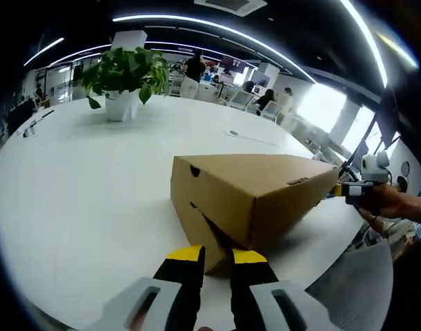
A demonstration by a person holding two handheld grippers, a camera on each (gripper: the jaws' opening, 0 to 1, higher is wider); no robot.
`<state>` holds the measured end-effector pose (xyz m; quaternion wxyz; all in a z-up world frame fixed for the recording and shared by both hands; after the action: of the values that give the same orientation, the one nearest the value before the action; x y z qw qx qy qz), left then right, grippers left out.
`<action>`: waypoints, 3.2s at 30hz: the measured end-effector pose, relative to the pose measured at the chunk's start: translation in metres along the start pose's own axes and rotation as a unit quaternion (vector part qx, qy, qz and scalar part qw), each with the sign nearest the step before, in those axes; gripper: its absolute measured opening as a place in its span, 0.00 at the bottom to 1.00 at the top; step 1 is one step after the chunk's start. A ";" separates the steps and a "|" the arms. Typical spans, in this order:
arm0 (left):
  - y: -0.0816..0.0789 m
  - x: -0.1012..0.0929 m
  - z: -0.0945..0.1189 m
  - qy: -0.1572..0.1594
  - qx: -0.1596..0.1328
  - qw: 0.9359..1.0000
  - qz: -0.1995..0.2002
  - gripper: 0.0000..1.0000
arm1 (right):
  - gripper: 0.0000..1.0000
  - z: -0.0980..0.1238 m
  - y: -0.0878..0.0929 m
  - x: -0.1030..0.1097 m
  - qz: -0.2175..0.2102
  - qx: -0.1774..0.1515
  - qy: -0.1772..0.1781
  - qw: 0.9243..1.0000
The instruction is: Operate the shoe box by opening the lid, removing the specified soft item, and placing it in the target area until the item is outside and the box remains undamaged.
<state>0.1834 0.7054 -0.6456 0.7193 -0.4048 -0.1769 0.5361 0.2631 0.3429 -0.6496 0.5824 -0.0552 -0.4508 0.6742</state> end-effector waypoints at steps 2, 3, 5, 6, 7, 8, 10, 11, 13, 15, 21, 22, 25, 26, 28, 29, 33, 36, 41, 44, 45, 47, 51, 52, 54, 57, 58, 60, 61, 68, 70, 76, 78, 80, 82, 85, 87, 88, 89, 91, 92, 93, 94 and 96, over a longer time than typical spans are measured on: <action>0.002 -0.001 0.001 0.003 -0.001 1.000 0.005 0.14 | 0.00 0.001 0.001 -0.001 -0.005 -0.005 0.000 1.000; 0.003 -0.002 0.001 0.003 0.000 1.000 0.007 0.14 | 0.00 0.001 0.002 -0.001 -0.009 -0.008 0.000 1.000; 0.003 -0.002 0.001 0.004 -0.002 1.000 0.012 0.14 | 0.00 0.002 0.003 -0.002 -0.012 -0.010 0.002 1.000; 0.003 -0.002 0.001 0.004 -0.002 1.000 0.013 0.14 | 0.00 0.003 0.003 -0.002 -0.013 -0.011 0.003 1.000; 0.002 -0.003 0.002 0.003 -0.001 1.000 0.011 0.14 | 0.00 0.004 0.003 -0.002 -0.013 -0.012 0.005 1.000; 0.002 -0.003 0.002 0.002 0.000 1.000 0.010 0.14 | 0.00 0.004 0.004 -0.003 -0.013 -0.013 0.007 1.000; 0.002 -0.004 0.003 0.003 -0.001 1.000 0.009 0.14 | 0.00 0.006 0.006 -0.004 -0.018 -0.016 0.011 1.000; 0.003 -0.004 0.003 0.004 0.000 1.000 0.009 0.14 | 0.00 0.006 0.009 -0.005 -0.021 -0.016 0.010 1.000; 0.007 -0.004 0.004 0.002 0.005 1.000 0.004 0.14 | 0.00 0.006 0.013 -0.006 -0.026 -0.015 0.014 0.999; 0.009 -0.004 0.005 0.005 0.006 1.000 0.007 0.14 | 0.00 0.006 0.016 -0.007 -0.030 -0.014 0.014 0.999; 0.013 -0.006 0.005 0.009 0.011 1.000 0.011 0.14 | 0.00 0.003 0.023 -0.008 -0.035 -0.007 0.017 0.999; 0.013 -0.007 0.006 0.009 0.009 1.000 0.012 0.14 | 0.00 0.003 0.024 -0.007 -0.039 -0.007 0.017 0.999; 0.012 -0.007 0.006 0.010 0.007 1.000 0.017 0.14 | 0.00 0.003 0.029 -0.007 -0.044 -0.007 0.016 0.999; 0.013 -0.007 0.007 0.010 0.008 1.000 0.016 0.14 | 0.00 0.004 0.029 -0.006 -0.047 -0.007 0.013 0.999; 0.012 -0.007 0.008 0.009 0.009 1.000 0.017 0.14 | 0.00 0.005 0.029 -0.006 -0.049 -0.009 0.011 0.999; 0.012 -0.007 0.008 0.008 0.010 1.000 0.017 0.14 | 0.00 0.008 0.028 -0.005 -0.049 -0.011 0.010 0.999; 0.008 -0.005 0.013 0.006 -0.006 0.998 0.059 0.14 | 0.00 0.017 0.022 -0.005 -0.048 -0.022 0.008 0.999; 0.002 -0.003 0.019 0.007 -0.032 0.997 0.070 0.15 | 0.00 0.025 0.018 -0.007 -0.050 -0.031 0.005 0.998; -0.006 -0.007 0.026 0.015 -0.051 0.996 0.070 0.23 | 0.05 0.033 0.016 -0.004 -0.050 -0.039 -0.016 0.998; -0.011 -0.009 0.025 0.020 -0.059 0.995 0.075 0.27 | 0.19 0.032 0.011 0.000 -0.067 -0.054 -0.027 0.996; -0.012 -0.010 0.023 0.020 -0.059 0.995 0.077 0.27 | 0.22 0.031 0.010 0.001 -0.069 -0.053 -0.030 0.996; -0.013 -0.011 0.019 0.022 -0.057 0.995 0.077 0.29 | 0.25 0.027 0.008 0.003 -0.069 -0.051 -0.029 0.996; -0.013 -0.012 0.013 0.029 -0.051 0.995 0.084 0.29 | 0.25 0.021 0.007 0.003 -0.085 -0.053 -0.032 0.994; -0.011 -0.012 0.010 0.033 -0.047 0.994 0.095 0.29 | 0.25 0.020 0.007 0.003 -0.091 -0.053 -0.033 0.994; -0.008 -0.012 0.006 0.037 -0.043 0.992 0.112 0.29 | 0.25 0.016 0.008 0.002 -0.104 -0.055 -0.034 0.992; -0.005 -0.013 0.002 0.038 -0.036 0.992 0.111 0.28 | 0.22 0.010 0.011 0.001 -0.119 -0.050 -0.034 0.991; -0.004 -0.014 0.001 0.038 -0.032 0.993 0.110 0.27 | 0.21 0.008 0.012 0.001 -0.118 -0.047 -0.034 0.991; -0.002 -0.017 -0.003 0.041 -0.024 0.993 0.106 0.26 | 0.16 0.004 0.015 0.001 -0.130 -0.030 -0.033 0.990; 0.000 -0.016 -0.004 0.033 -0.013 0.995 0.098 0.24 | 0.16 0.003 0.018 0.000 -0.157 -0.023 -0.020 0.987; -0.004 -0.009 -0.016 0.039 0.004 0.993 0.112 0.23 | 0.16 -0.002 0.016 -0.003 -0.169 -0.033 -0.016 0.985; -0.010 -0.008 -0.022 0.042 0.009 0.994 0.103 0.23 | 0.15 -0.002 0.014 -0.006 -0.166 -0.037 -0.012 0.985; -0.029 -0.003 -0.043 0.051 0.019 0.995 0.083 0.22 | 0.00 -0.008 0.023 -0.023 -0.127 0.040 0.046 0.990; -0.036 -0.007 -0.053 0.059 0.022 0.995 0.071 0.22 | 0.00 -0.016 0.027 -0.022 -0.141 0.029 0.031 0.989; -0.041 -0.011 -0.060 0.060 0.030 0.997 0.047 0.21 | 0.00 -0.018 0.027 -0.019 -0.151 0.018 0.024 0.988; -0.042 -0.012 -0.069 0.043 0.056 0.998 0.004 0.12 | 0.00 -0.018 0.024 -0.022 -0.154 0.000 0.040 0.987; -0.050 -0.019 -0.083 0.059 0.035 0.997 0.042 0.11 | 0.00 -0.014 0.012 -0.029 -0.160 -0.037 0.050 0.985; -0.053 -0.020 -0.089 0.057 0.033 0.997 0.042 0.11 | 0.01 -0.008 0.002 -0.036 -0.160 -0.057 0.058 0.984; -0.054 -0.020 -0.090 0.056 0.032 0.997 0.042 0.11 | 0.01 -0.007 0.000 -0.037 -0.160 -0.061 0.059 0.983; -0.057 -0.020 -0.093 0.057 0.030 0.997 0.043 0.11 | 0.01 -0.002 -0.006 -0.040 -0.161 -0.076 0.062 0.982; -0.062 -0.020 -0.098 0.056 0.026 0.997 0.046 0.12 | 0.02 0.003 -0.014 -0.046 -0.162 -0.088 0.068 0.980; -0.063 -0.019 -0.099 0.055 0.025 0.997 0.044 0.12 | 0.02 0.006 -0.017 -0.050 -0.162 -0.092 0.072 0.980; -0.065 -0.017 -0.101 0.056 0.025 0.997 0.043 0.13 | 0.02 0.006 -0.019 -0.053 -0.163 -0.092 0.073 0.980; -0.067 -0.015 -0.103 0.057 0.026 0.997 0.043 0.13 | 0.02 0.006 -0.023 -0.056 -0.166 -0.094 0.073 0.979; -0.070 -0.013 -0.107 0.060 0.026 0.997 0.042 0.13 | 0.01 0.004 -0.026 -0.059 -0.161 -0.088 0.074 0.980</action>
<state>0.2964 0.6449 -0.6541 0.7158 -0.4246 -0.1021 0.5448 0.2985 0.2890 -0.6569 0.7079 -0.0823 -0.4672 0.5232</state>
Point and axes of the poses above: the point that each gripper's makers call its tool centre point, and the gripper's own axes: z roughly backward along the fingers, x roughly to its left, y roughly out of its underside, the point moved 8 cm from there along z, roughly backward along the fingers, and after that the axes turned 10 degrees about -z, right-handed, at the moved point
